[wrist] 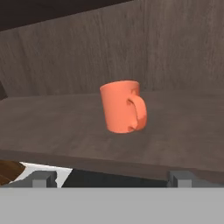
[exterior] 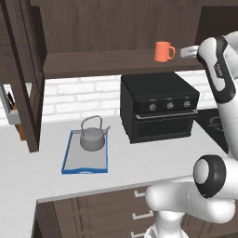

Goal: Pick the kettle from the counter and place it on the tray. Then pick the mug from the cabinet and place it on the tray. Then close the cabinet doors.

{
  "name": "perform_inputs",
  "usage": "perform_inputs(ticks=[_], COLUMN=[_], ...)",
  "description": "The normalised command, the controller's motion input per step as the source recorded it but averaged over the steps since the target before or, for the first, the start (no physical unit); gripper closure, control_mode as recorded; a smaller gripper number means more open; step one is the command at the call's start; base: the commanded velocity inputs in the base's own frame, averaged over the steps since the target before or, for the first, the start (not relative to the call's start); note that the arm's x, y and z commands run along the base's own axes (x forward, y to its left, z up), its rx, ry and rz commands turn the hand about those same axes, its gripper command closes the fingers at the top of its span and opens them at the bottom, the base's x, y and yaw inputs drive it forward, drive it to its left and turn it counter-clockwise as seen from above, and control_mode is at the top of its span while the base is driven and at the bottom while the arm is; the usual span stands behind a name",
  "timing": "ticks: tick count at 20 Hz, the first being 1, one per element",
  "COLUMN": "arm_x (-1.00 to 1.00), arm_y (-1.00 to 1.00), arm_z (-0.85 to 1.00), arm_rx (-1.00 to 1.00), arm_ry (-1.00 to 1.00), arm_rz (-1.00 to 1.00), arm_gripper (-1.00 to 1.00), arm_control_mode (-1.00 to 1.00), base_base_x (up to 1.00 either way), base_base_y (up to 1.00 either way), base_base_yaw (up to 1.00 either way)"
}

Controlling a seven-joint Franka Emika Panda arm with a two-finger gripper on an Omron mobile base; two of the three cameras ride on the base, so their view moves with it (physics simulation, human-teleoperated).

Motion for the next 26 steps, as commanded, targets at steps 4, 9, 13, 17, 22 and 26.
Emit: perform_inputs(ticks=[4, 9, 13, 17, 22, 26], arm_x=[0.62, 0.48, 0.47, 0.32, 0.32, 0.22], arm_y=[-0.02, -0.05, -0.05, -0.07, -0.09, -0.02], arm_z=[0.0, -0.01, -0.09, -0.16, -0.09, 0.0], arm_rx=[-0.02, -0.01, 0.0, -0.01, 0.0, 0.0], arm_ry=[0.14, 0.1, 0.01, -0.01, 0.0, 0.0], arm_rz=[0.01, 0.0, 0.04, 0.05, 0.07, 0.07], arm_gripper=[-1.0, -1.0, -1.0, -1.0, -1.0, -1.0], arm_control_mode=[-1.0, -1.0, -1.0, -1.0, -1.0, -1.0], base_base_x=[0.0, 0.0, 0.0, 0.0, 0.0, 0.0], base_base_y=[0.0, 0.0, 0.0, 0.0, 0.0, 0.0], base_base_yaw=[0.0, 0.0, 0.0, 0.0, 0.0, 0.0])
